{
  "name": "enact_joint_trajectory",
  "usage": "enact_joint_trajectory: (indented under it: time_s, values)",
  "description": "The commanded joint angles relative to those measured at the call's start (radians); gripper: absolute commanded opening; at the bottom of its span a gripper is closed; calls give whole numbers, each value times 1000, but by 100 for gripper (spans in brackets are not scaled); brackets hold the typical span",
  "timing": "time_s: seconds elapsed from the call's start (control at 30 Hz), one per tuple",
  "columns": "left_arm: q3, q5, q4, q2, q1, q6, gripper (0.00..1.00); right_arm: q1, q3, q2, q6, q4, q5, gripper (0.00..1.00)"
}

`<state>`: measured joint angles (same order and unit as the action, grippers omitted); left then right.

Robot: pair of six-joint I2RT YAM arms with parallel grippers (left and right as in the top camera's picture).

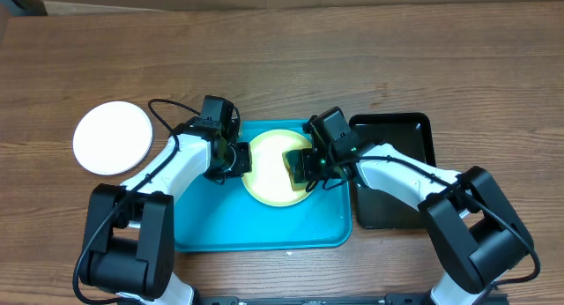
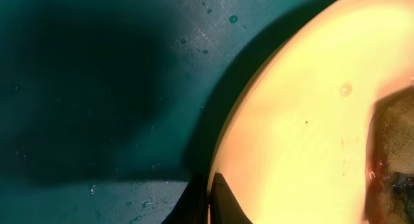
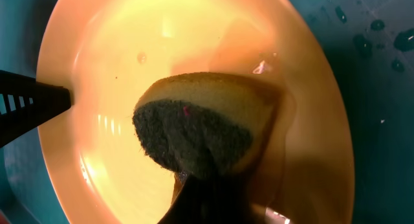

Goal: Clean dirty plates on tray and stack at the side

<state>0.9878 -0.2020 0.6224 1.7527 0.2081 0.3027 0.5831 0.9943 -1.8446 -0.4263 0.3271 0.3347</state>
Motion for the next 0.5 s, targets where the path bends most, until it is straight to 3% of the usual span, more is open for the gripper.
enact_joint_trajectory:
  time_s: [0.0,0.27,0.47]
  values:
    - [-8,-2,-3,8,2,-11,4,43,-50,-9,-21,-2,-19,4]
    - [-8,-2,-2,8,2,-11,4,82,-51,-9,-103,-134,-10,4]
    - [-8,-2,-2,8,2,-11,4,-12,-34,-8,-160,-301,256,4]
